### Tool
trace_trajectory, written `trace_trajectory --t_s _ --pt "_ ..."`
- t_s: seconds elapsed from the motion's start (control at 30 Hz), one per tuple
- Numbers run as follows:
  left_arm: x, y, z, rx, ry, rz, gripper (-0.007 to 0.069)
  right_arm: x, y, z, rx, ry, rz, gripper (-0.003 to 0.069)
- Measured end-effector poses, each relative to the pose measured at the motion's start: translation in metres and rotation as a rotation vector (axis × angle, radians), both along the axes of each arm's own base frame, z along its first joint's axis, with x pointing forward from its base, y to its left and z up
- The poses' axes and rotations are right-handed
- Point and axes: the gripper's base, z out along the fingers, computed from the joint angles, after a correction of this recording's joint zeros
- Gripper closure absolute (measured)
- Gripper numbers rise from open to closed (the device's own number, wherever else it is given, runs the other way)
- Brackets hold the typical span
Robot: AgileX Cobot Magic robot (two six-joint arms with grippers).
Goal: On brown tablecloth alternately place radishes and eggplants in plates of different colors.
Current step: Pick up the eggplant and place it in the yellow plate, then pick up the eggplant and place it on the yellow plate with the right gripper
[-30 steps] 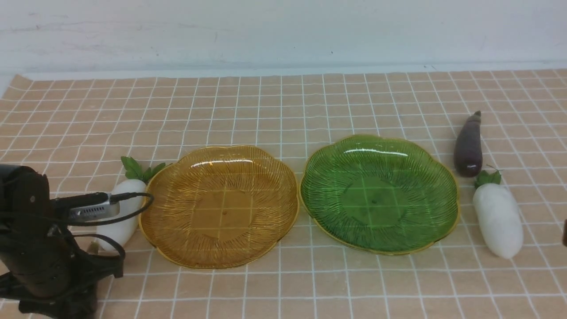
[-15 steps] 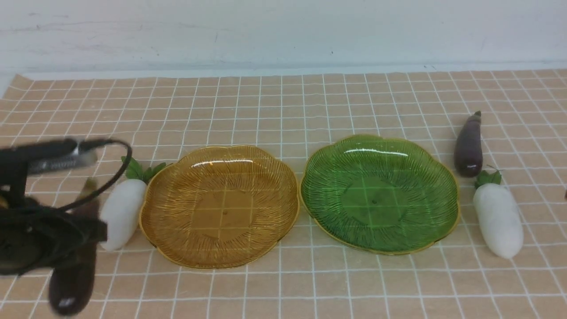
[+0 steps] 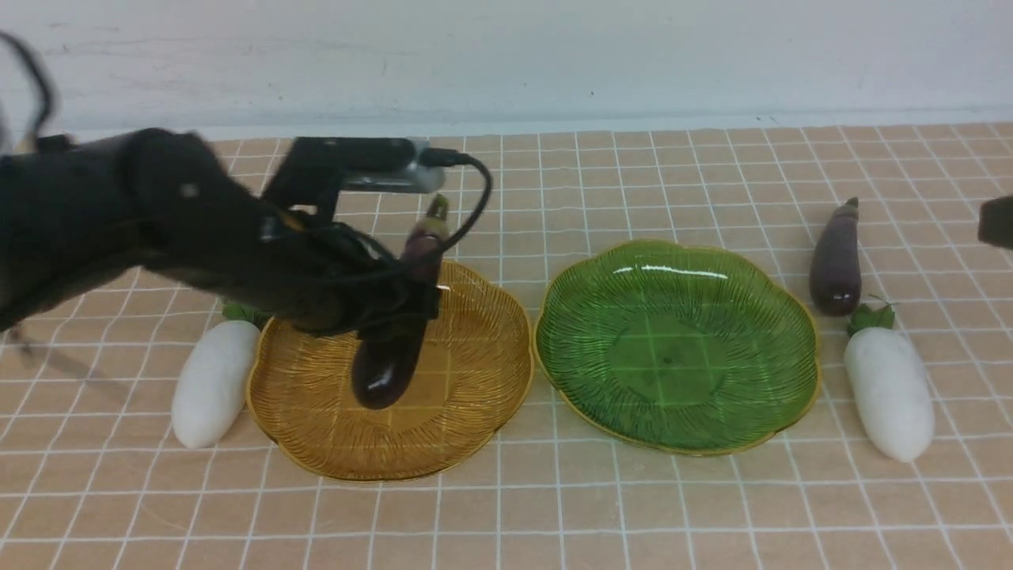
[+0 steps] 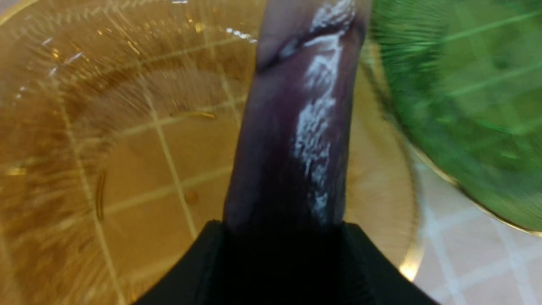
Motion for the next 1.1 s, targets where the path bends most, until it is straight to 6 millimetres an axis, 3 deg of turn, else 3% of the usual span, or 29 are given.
trace_trajectory --t_s 0.17,0.37,0.47,0.57,0.6,0.63,0.7,0.73,0.77,0.8,0.83,0.9,0.97,1.1 --pt "0.027 -0.007 -0.028 0.069 0.063 -0.032 0.0344 0.038 -0.013 -0.011 -0.071 0.095 -0.101 0.0666" --pt "0.037 -0.005 -0.046 0.144 0.113 -0.037 0.023 0.088 -0.033 -0.025 -0.031 0.122 -0.284 0.0628" --pt "0.039 0.004 -0.047 0.194 0.119 0.005 0.0153 0.122 -0.046 -0.043 -0.012 0.172 -0.335 0.0556" --pt "0.039 0.012 -0.048 0.247 0.136 0.028 0.0133 0.149 -0.048 -0.057 0.006 0.203 -0.331 0.0459" --pt "0.038 0.016 -0.049 0.278 0.155 0.041 0.0133 0.165 -0.048 -0.071 0.016 0.229 -0.327 0.0395" --pt "0.037 0.016 -0.049 0.278 0.159 0.045 0.0134 0.168 -0.047 -0.073 0.019 0.233 -0.326 0.0375" --pt "0.036 0.019 -0.049 0.312 0.177 0.045 0.015 0.183 -0.047 -0.085 0.025 0.246 -0.326 0.0307" --pt "0.034 0.022 -0.048 0.338 0.203 0.044 0.0197 0.199 -0.047 -0.101 0.029 0.268 -0.325 0.0244" --pt "0.032 0.024 -0.045 0.361 0.211 0.036 0.0272 0.212 -0.047 -0.119 0.028 0.295 -0.323 0.0187" --pt "0.031 0.024 -0.044 0.362 0.212 0.036 0.0295 0.214 -0.046 -0.121 0.027 0.299 -0.321 0.018" --pt "0.028 0.026 -0.038 0.386 0.208 0.02 0.0396 0.224 -0.045 -0.138 0.024 0.326 -0.315 0.0141" --pt "0.025 0.029 -0.028 0.404 0.19 0.012 0.0517 0.24 -0.041 -0.163 0.003 0.371 -0.295 0.0092" --pt "0.018 0.032 -0.013 0.412 0.169 0.013 0.059 0.252 -0.037 -0.189 -0.014 0.416 -0.275 0.0073" --pt "0.004 0.037 0.015 0.407 0.133 0.024 0.0624 0.269 -0.029 -0.208 -0.019 0.437 -0.252 0.0083"
